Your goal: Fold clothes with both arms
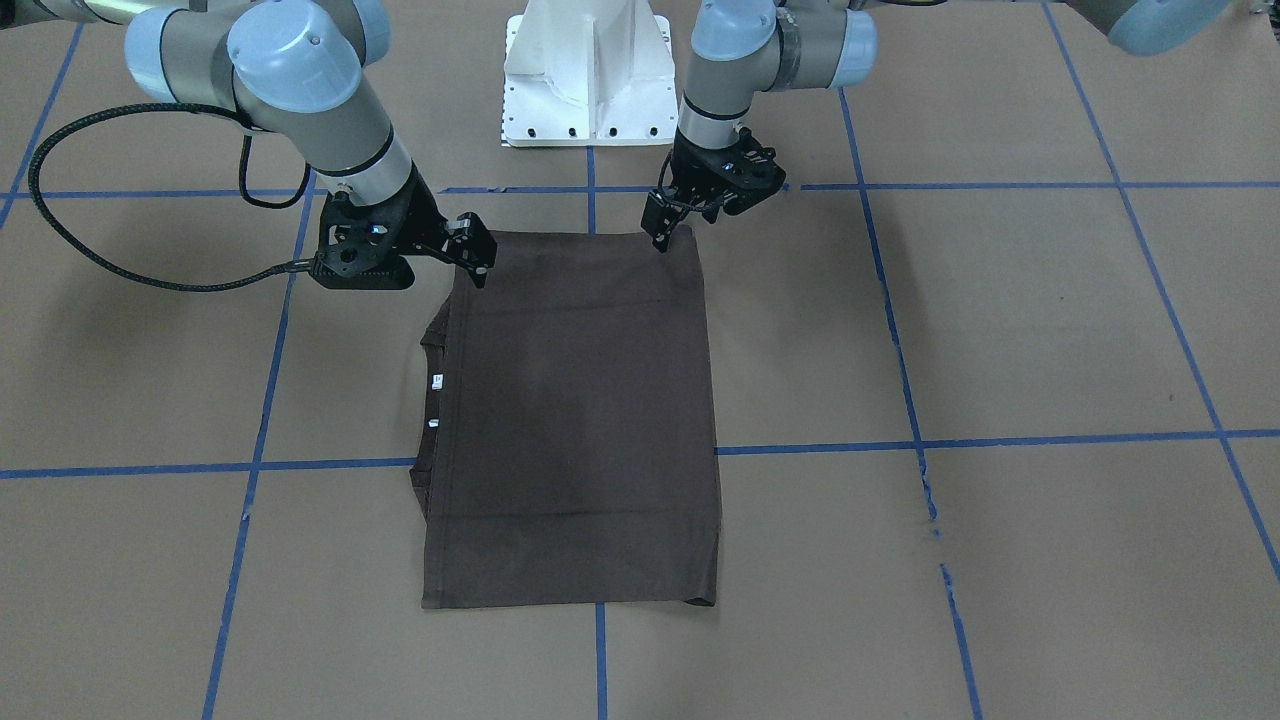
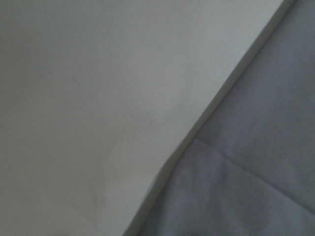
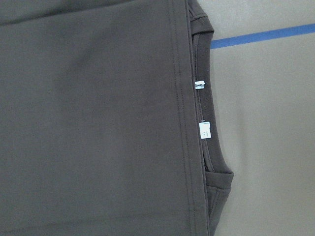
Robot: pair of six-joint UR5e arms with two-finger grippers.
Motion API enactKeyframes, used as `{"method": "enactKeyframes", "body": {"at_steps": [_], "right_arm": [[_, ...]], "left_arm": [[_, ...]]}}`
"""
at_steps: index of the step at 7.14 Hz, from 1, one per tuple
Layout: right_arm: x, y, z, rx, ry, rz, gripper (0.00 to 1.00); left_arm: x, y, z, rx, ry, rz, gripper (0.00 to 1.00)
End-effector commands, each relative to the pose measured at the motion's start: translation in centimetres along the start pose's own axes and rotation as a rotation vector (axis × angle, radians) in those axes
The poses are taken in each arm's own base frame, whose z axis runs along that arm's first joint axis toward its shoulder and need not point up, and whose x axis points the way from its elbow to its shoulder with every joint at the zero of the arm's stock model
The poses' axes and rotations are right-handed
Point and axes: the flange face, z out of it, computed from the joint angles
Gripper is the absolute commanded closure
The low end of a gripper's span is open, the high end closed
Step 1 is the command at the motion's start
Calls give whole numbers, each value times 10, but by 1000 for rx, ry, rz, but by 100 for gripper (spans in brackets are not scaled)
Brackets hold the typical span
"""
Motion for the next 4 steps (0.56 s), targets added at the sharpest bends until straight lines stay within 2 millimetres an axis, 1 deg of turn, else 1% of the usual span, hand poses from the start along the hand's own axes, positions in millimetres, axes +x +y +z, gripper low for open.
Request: {"method": "enactKeyframes", "body": {"at_steps": [1,4], "right_arm": [[0,0,0,1,1,-2,0],[1,0,1,-1,2,-1,0]], "left_arm": [[-2,9,3,-8,-8,5,4],[-1,8,10,1,-19,3,6]]}}
